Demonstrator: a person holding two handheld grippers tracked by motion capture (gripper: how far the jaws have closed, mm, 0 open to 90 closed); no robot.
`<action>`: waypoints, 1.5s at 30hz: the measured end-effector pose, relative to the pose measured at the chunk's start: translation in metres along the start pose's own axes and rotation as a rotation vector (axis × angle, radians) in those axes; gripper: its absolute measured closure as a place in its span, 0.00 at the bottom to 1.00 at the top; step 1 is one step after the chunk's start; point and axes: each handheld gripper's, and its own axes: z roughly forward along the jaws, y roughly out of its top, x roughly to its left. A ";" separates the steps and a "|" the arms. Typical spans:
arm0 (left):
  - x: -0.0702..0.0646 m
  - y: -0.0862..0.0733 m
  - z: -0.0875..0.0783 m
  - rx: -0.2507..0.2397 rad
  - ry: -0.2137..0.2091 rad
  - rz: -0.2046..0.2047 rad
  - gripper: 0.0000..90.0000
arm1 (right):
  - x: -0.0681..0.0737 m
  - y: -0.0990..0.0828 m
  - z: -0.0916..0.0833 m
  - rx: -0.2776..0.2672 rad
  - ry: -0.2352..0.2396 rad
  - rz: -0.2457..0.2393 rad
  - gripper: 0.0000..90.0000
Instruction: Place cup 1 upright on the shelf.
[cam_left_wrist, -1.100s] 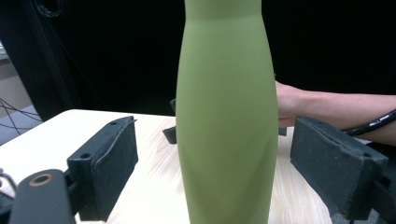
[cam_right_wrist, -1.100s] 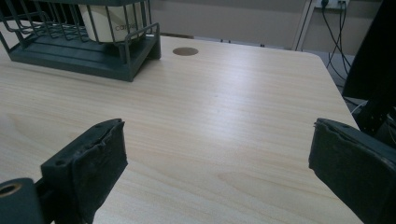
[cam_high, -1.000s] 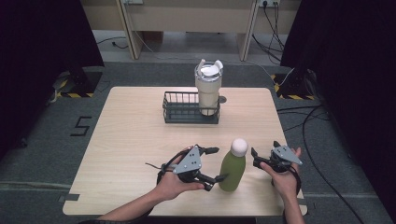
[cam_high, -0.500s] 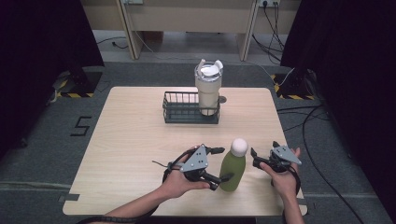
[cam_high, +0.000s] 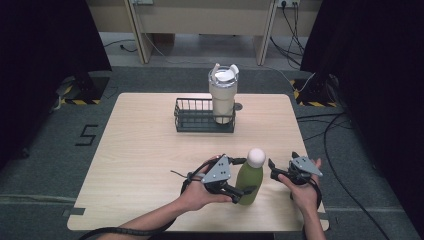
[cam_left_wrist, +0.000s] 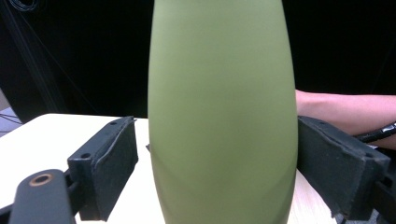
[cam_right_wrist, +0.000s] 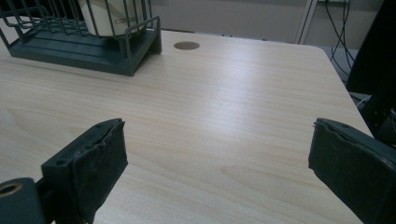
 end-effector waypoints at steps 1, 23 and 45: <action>0.000 0.000 0.001 -0.001 0.000 -0.001 0.16 | 0.000 0.000 0.000 -0.001 0.000 -0.001 0.05; -0.001 -0.002 0.003 -0.032 -0.023 0.000 0.25 | 0.000 0.000 0.000 -0.004 0.000 0.000 0.05; 0.000 0.001 -0.010 -0.041 0.023 0.017 0.26 | -0.001 0.000 0.000 -0.001 0.003 0.007 0.06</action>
